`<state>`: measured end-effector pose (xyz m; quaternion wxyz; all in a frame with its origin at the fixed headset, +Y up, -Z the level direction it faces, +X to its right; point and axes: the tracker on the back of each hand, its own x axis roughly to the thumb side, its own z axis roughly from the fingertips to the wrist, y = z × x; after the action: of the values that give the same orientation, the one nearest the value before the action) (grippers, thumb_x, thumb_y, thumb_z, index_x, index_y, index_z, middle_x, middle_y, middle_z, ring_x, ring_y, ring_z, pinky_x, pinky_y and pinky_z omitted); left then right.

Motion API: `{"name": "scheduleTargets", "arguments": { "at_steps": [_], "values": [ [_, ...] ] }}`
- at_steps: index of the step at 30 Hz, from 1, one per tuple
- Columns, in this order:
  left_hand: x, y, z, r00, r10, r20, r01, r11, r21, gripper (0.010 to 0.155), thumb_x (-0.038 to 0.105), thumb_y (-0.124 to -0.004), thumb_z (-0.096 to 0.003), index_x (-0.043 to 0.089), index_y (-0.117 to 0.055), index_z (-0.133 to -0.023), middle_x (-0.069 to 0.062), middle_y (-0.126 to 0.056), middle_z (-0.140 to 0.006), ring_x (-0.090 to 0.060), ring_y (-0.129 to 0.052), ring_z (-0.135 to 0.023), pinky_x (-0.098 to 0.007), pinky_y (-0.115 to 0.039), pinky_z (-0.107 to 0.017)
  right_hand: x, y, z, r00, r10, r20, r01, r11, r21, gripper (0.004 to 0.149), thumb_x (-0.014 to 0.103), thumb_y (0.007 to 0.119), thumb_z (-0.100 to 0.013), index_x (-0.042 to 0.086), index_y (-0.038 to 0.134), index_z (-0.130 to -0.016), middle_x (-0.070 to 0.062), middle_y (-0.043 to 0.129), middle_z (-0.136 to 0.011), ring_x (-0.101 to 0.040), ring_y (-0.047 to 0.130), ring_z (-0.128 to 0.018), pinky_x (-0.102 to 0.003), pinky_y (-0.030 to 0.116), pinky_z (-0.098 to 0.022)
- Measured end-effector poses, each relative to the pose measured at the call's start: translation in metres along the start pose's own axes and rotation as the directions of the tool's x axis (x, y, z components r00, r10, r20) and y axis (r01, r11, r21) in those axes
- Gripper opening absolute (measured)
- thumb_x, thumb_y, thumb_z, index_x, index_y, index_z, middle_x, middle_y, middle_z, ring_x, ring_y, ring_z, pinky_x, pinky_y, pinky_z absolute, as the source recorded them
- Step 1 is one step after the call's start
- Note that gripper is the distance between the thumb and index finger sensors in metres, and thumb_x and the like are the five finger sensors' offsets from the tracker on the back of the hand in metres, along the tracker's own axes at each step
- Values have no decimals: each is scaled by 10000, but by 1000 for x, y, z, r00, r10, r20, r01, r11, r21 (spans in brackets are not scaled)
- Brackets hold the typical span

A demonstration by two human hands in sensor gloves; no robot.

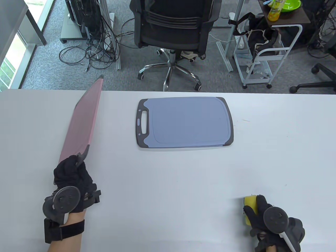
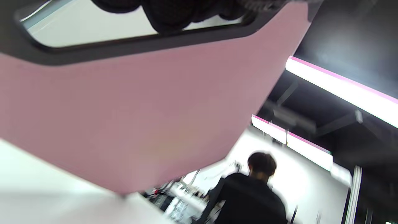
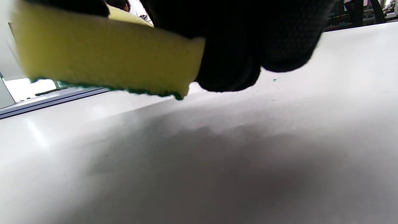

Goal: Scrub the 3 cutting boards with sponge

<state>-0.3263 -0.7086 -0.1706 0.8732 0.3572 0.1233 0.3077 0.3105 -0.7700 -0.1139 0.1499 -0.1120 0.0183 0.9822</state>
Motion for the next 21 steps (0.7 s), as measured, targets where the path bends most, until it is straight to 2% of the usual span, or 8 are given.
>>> {"name": "scheduleTargets", "arguments": {
  "at_steps": [4,6,9,14,17,19,20,21],
  "values": [
    [-16,6,-8,952,274,-134,-272,962,38,478,480,-587,-510,286,-559,-946,42,-734,-848,-142,-845,-683,-458,-720,-630,-1,0,-1,1000,-3,-9,3,1000,0,762,596,714,-472,93,630,-1038,-95,849,-782,-254,925,-559,-465,794,-475],
    [-17,4,-9,922,355,-156,-356,934,24,486,523,-548,-508,287,-565,-932,93,-788,-775,-28,-903,-550,-328,-868,-511,-1,0,-1,1000,-7,-9,7,1000,1,763,597,713,-472,93,631,-1038,-95,850,-782,-254,926,-559,-465,794,-474],
    [-10,-5,-9,821,515,-247,-548,832,-86,482,552,-582,-522,286,-638,-919,97,-854,-702,-7,-935,-438,-312,-904,-409,-1,0,-1,1000,-11,-6,11,1000,-3,762,597,713,-472,94,630,-1038,-95,850,-782,-254,926,-559,-465,794,-474],
    [6,-22,-3,819,479,-316,-567,761,-315,480,572,-602,-541,275,-720,-899,103,-916,-624,20,-956,-340,-286,-934,-306,-1,0,-1,1000,-19,0,19,1000,-1,764,597,714,-471,93,630,-1038,-95,849,-782,-254,925,-559,-465,794,-474],
    [12,-37,5,815,424,-395,-575,671,-467,480,562,-626,-552,255,-738,-903,82,-931,-616,5,-961,-326,-302,-932,-292,-2,-1,-1,1000,-24,-3,24,1000,-9,763,596,714,-471,93,630,-1038,-94,849,-782,-254,925,-559,-465,793,-475],
    [15,-46,9,823,364,-437,-564,620,-545,478,559,-632,-560,251,-736,-910,76,-935,-617,3,-963,-325,-306,-933,-292,-3,-1,0,1000,-30,-5,30,999,-11,763,597,713,-471,93,629,-1038,-94,848,-783,-254,925,-559,-465,794,-474],
    [12,-48,13,808,331,-487,-574,627,-527,478,567,-631,-556,261,-738,-907,88,-941,-612,15,-967,-318,-295,-939,-287,-3,-1,0,999,-32,-5,32,999,-12,763,597,714,-471,93,629,-1038,-95,849,-782,-255,925,-560,-465,794,-475],
    [10,-56,14,770,376,-515,-633,548,-547,476,558,-633,-566,250,-730,-915,76,-938,-617,7,-965,-323,-302,-936,-292,-3,-2,1,999,-34,-5,34,999,-16,763,597,712,-472,93,629,-1038,-94,849,-783,-253,926,-559,-465,794,-475]
  ]
}}
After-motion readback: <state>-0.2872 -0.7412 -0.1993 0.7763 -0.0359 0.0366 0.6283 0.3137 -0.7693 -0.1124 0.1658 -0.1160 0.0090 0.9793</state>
